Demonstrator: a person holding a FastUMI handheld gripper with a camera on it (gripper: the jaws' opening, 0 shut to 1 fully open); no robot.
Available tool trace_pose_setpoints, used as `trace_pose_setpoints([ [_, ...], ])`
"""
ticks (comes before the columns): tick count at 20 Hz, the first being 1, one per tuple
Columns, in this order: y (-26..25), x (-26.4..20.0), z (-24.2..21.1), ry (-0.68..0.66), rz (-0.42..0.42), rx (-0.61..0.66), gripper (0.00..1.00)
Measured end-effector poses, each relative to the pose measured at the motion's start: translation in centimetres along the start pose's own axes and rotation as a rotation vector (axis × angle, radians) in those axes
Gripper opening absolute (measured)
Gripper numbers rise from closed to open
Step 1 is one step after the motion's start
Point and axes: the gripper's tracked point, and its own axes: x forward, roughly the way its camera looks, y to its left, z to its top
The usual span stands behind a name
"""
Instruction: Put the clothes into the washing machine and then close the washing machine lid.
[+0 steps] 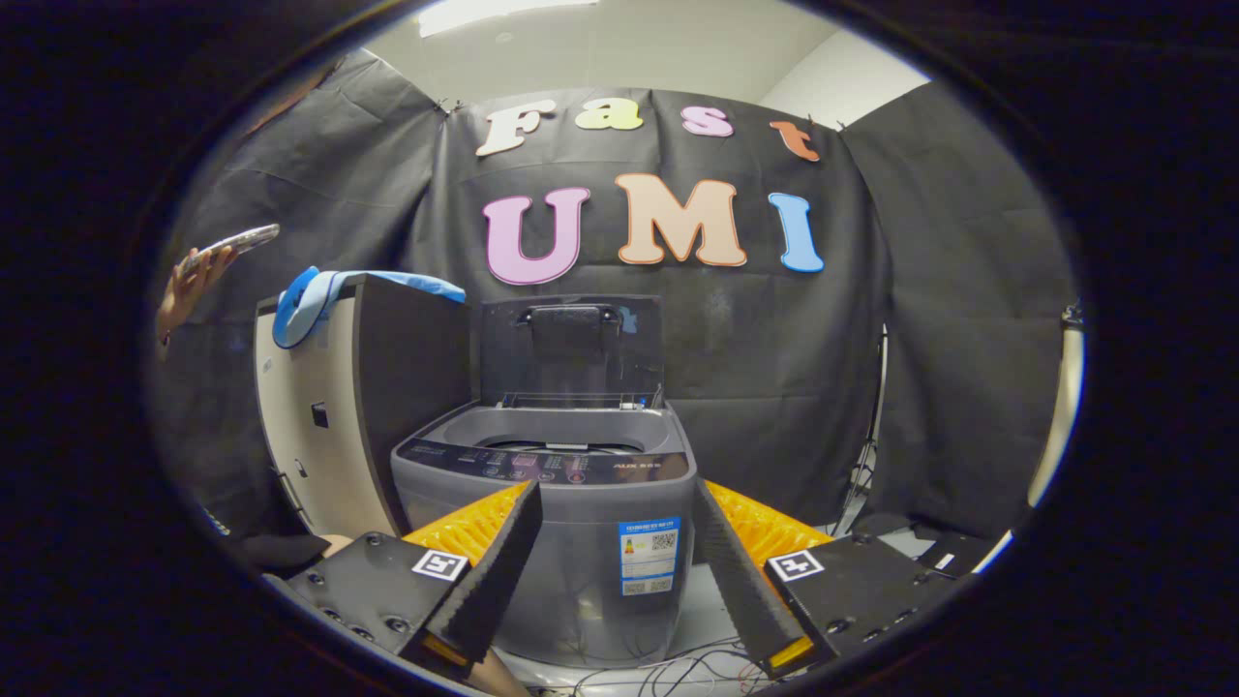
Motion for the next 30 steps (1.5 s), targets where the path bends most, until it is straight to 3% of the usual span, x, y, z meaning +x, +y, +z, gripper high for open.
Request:
trace_pose_setpoints([
  [13,-0.4,0.2,0.3,-0.009,-0.035,0.002,0.97],
  [18,3.2,2.4,6.4,-0.110,-0.011,0.033,0.96],
  [22,9.0,6.3,13.7,-0.152,0.072,0.070,0.96],
  [25,15.6,9.5,20.2,-0.192,0.188,0.106,0.96],
  [30,26.8,14.1,25.3,-0.126,0.362,0.144,0.96],
])
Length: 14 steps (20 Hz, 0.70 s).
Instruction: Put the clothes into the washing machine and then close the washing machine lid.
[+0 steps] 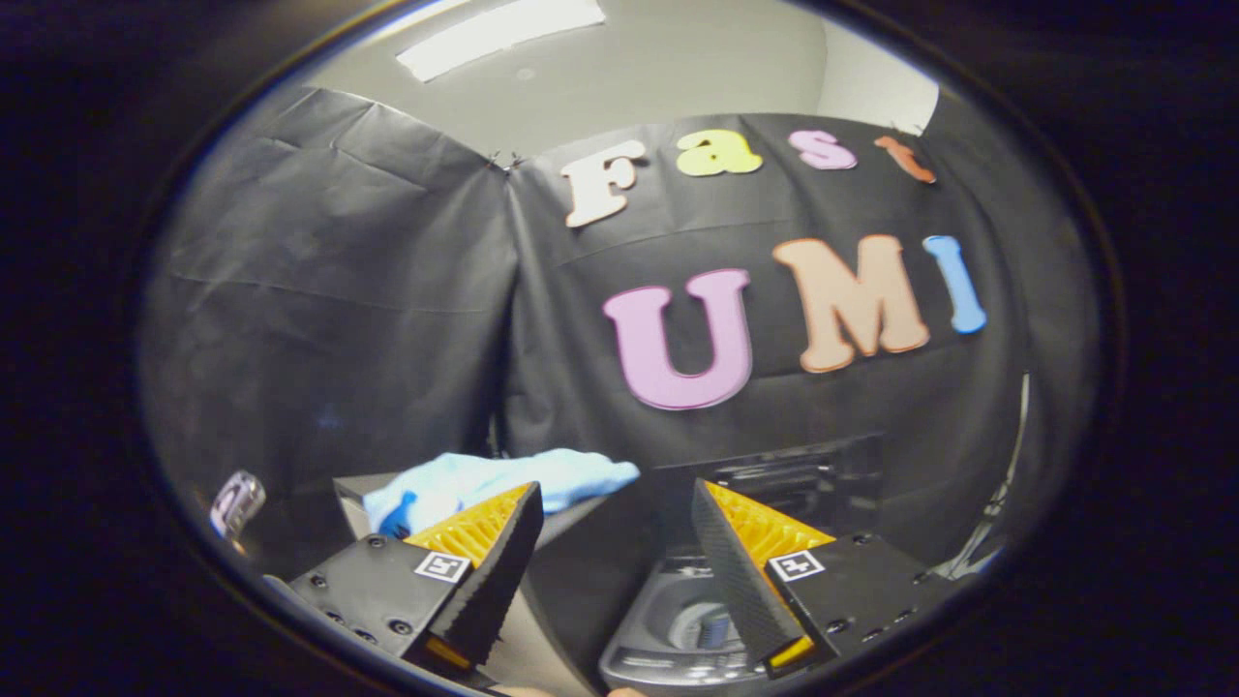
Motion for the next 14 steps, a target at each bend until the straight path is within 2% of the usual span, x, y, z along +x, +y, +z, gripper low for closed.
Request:
trace_pose_setpoints([
  [5,7.8,6.0,-0.1,0.085,0.090,-0.007,0.96],
  [9,11.9,9.1,-2.7,0.200,0.104,-0.031,0.96],
  [14,13.9,10.9,-6.2,0.304,0.077,-0.085,0.96],
])
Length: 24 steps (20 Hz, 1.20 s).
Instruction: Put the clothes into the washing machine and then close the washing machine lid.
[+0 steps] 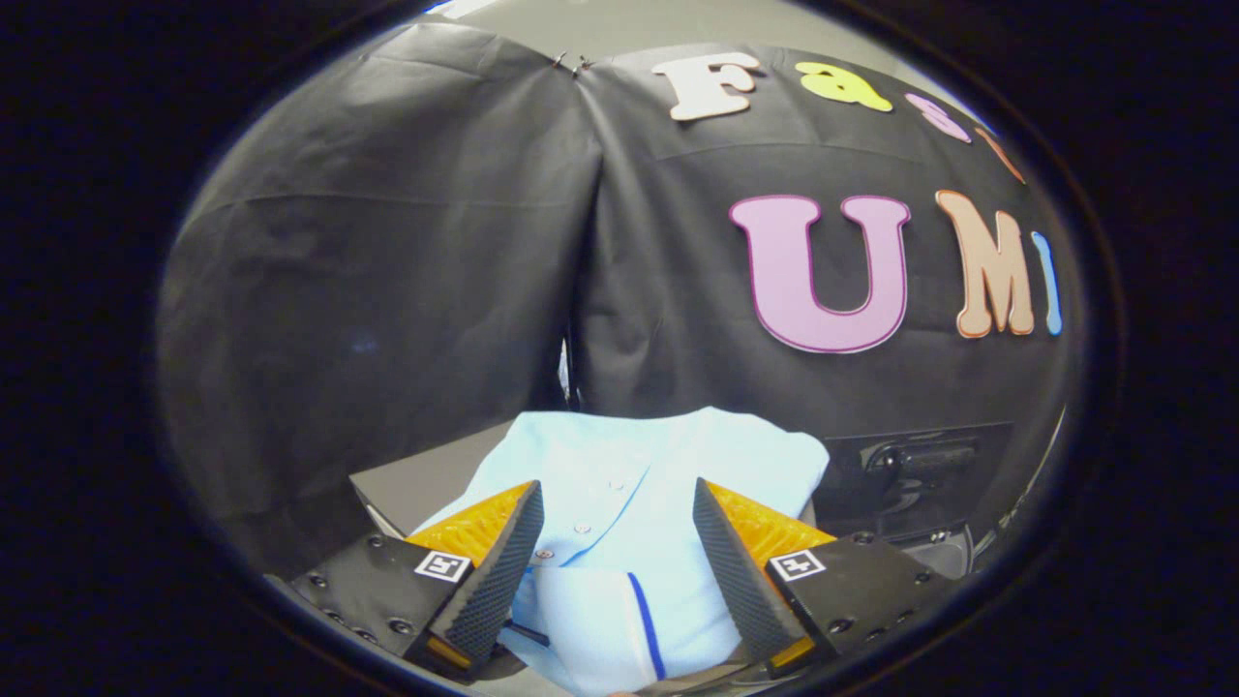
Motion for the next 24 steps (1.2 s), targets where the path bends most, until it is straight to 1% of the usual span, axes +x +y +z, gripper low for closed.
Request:
trace_pose_setpoints([
  [2,0.6,1.1,-1.7,0.049,0.001,-0.008,0.97],
  [4,0.3,1.8,-3.1,0.089,-0.020,-0.028,0.97],
  [7,0.4,1.9,-3.2,0.084,0.001,0.007,0.97],
  [8,0.5,2.0,-3.3,0.085,0.003,0.001,0.89],
  [10,1.4,2.1,-3.3,0.081,0.037,0.018,0.73],
  [12,1.4,2.1,-3.4,0.083,0.040,0.011,0.58],
  [13,1.4,2.0,-3.4,0.086,0.038,0.015,0.58],
  [15,1.5,2.2,-3.3,0.061,0.038,0.062,0.27],
  [16,1.6,2.3,-3.3,0.060,0.048,0.060,0.11],
  [18,1.4,2.1,-3.2,0.060,0.043,0.079,0.11],
  [20,1.0,1.8,-3.0,0.049,0.037,0.070,0.11],
  [24,-1.9,1.2,-1.9,0.009,-0.029,0.067,0.11],
])
